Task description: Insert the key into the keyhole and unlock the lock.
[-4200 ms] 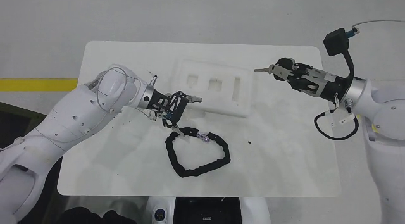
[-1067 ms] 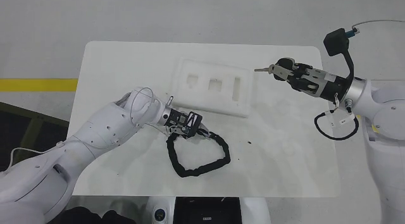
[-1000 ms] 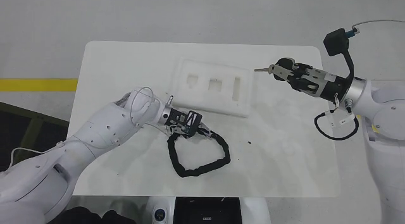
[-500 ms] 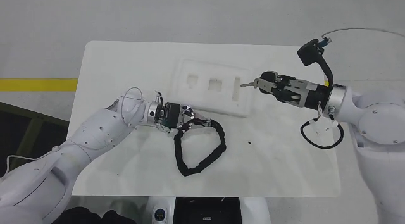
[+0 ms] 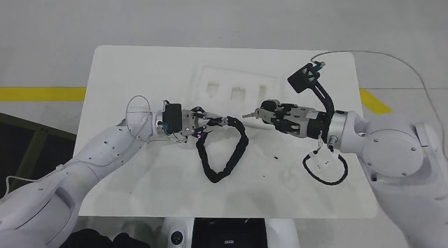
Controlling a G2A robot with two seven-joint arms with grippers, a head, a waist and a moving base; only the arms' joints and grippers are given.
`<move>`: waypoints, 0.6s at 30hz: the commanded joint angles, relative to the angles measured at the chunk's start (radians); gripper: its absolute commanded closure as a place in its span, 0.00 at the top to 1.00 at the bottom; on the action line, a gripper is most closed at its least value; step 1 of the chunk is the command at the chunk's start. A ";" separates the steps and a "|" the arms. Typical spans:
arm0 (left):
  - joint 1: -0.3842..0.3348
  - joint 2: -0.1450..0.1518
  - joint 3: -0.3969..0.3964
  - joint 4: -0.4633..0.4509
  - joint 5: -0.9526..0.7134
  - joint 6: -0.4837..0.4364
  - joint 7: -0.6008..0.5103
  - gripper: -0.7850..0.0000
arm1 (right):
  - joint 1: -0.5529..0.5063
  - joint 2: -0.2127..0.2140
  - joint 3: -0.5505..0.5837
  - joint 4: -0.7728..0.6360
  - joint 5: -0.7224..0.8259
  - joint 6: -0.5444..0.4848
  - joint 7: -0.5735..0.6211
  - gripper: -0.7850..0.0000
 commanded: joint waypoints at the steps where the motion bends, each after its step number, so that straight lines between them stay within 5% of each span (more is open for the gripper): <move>1: -0.001 -0.002 0.008 0.004 -0.013 0.005 0.005 0.00 | -0.008 -0.001 -0.011 -0.004 -0.009 0.022 -0.018 0.00; 18: -0.015 -0.006 0.054 0.016 -0.040 0.032 0.032 0.00 | -0.036 -0.004 -0.050 -0.022 -0.007 0.047 -0.030 0.00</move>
